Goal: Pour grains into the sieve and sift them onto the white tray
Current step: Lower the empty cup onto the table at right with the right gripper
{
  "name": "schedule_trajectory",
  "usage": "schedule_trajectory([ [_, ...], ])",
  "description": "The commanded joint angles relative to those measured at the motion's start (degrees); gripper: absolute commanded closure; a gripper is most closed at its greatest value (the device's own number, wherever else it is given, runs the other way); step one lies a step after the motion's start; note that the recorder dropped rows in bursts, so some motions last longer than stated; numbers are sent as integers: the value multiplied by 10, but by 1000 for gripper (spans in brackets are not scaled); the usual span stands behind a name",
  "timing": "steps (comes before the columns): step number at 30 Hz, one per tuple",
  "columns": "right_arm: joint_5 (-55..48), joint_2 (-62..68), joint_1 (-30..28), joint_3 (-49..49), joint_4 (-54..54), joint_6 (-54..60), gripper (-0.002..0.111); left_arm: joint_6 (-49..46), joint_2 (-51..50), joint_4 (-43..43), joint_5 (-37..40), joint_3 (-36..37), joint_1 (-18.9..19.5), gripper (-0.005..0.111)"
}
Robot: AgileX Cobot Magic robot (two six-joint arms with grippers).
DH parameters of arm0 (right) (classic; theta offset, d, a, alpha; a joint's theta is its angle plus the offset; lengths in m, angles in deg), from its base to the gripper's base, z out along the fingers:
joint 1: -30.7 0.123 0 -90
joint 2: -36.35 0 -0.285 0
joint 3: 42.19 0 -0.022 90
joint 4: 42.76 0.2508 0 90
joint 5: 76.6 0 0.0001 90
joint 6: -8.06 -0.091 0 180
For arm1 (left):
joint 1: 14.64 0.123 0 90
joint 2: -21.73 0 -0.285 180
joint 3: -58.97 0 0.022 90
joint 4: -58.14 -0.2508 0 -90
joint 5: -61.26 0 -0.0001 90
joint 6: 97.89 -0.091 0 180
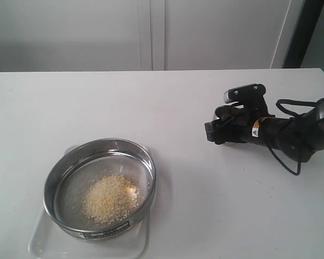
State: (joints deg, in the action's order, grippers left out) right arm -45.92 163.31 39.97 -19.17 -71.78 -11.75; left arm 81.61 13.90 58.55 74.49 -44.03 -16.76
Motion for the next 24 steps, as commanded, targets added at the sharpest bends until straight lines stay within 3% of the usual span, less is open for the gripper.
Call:
schedule_trajectory([
  [1, -7, 4, -2, 0, -2, 6, 47, 5, 1, 6, 1, 2, -3, 107],
  [4, -10, 4, -2, 0, -2, 6, 27, 5, 1, 6, 1, 2, -3, 107],
  [6, -15, 4, -2, 0, -2, 6, 20, 5, 1, 6, 1, 2, -3, 107],
  [19, -68, -37, -2, 1, -3, -17, 19, 5, 1, 6, 1, 2, -3, 107],
  [24, -106, -79, -2, 3, -61, -91, 19, 5, 1, 6, 1, 2, -3, 107],
])
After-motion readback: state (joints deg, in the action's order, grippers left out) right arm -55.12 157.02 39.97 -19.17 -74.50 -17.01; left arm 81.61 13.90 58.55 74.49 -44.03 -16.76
